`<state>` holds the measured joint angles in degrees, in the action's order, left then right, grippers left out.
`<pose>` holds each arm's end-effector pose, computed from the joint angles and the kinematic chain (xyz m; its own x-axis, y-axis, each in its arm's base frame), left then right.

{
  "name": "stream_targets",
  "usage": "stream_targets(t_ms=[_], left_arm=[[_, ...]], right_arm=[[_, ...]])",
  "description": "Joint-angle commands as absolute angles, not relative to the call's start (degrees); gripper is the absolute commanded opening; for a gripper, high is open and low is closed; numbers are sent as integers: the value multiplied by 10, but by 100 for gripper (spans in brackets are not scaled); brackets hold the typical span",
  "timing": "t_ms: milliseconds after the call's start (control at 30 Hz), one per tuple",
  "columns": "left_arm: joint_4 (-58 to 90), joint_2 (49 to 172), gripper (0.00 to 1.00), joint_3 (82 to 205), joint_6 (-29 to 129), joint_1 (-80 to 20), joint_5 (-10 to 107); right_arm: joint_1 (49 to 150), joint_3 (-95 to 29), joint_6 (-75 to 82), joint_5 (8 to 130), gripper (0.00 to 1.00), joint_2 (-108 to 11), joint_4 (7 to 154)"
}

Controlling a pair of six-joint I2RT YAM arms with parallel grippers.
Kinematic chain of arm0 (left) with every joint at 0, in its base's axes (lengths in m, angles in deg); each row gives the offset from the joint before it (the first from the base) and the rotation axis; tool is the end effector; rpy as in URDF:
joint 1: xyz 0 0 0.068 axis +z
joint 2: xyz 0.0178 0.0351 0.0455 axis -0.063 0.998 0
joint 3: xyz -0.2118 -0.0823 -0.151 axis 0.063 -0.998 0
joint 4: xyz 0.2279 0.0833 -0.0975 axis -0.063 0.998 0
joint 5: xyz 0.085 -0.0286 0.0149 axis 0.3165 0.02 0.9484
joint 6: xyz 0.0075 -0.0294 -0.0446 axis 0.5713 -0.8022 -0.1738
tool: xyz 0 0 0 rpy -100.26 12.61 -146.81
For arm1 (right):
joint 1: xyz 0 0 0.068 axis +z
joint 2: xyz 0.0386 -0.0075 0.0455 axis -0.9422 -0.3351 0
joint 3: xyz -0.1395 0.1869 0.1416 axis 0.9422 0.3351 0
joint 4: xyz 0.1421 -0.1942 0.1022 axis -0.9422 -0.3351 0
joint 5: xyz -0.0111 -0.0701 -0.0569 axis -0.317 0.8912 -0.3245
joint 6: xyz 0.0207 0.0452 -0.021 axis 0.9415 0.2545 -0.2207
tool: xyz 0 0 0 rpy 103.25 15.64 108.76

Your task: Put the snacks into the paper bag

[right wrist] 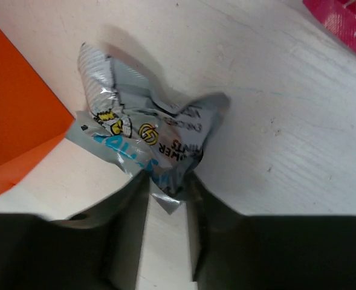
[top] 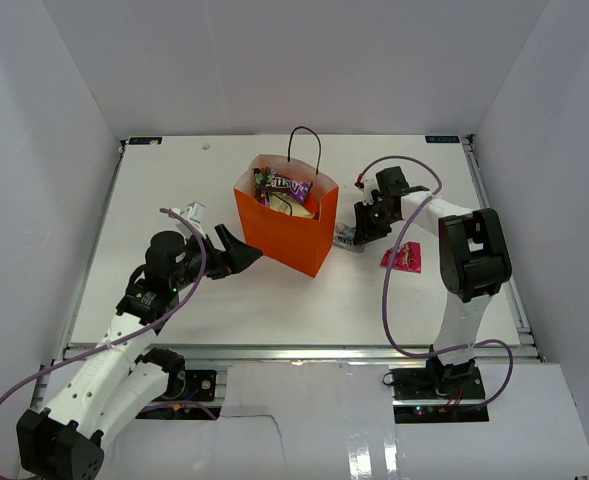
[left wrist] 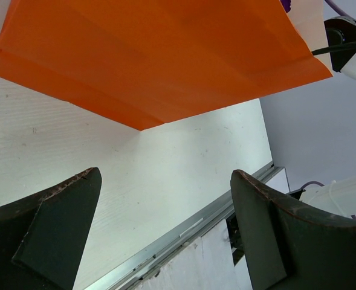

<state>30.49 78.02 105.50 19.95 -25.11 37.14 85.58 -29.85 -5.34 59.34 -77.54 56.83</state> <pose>0.1620 -0.0767 0.2754 -0.6774 -0.4054 -0.6138 0.2491 0.6587 -0.7100 0.3754 0.1125 0.1645 -0.8380 -0.2608 -0.4792 -0.4127 0.8775 0.2442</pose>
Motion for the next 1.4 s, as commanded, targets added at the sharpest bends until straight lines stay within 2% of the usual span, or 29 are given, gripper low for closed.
stream_targets(t_ms=[0,100,133,333,467,600,833,933,1033,1367], left_arm=[[314,772,98,1067,200,-251,382],[314,772,98,1067,202,-251,383],[314,773,98,1068,203,-251,383],[310,766,98,1068,216,-251,382],[306,762,98,1067,224,-251,381],[298,756,98,1071,234,-251,374],[281,755,98,1079,253,-251,366],[281,760,98,1085,260,-251,360],[284,757,98,1089,263,-251,360],[299,717,98,1083,251,-251,370]], right_arm=[[857,-294,-56,599,24,-776,587],[853,-283,-70,598,9,-752,591],[850,-279,-75,596,8,-732,595],[811,-278,-148,547,8,-629,612],[788,-295,-217,472,8,-567,610],[788,-361,-249,404,8,-494,605],[894,-521,-247,416,8,-484,571],[982,-530,-279,470,8,-484,570],[1022,-525,-304,513,8,-497,570],[1078,-519,-315,579,9,-547,586]])
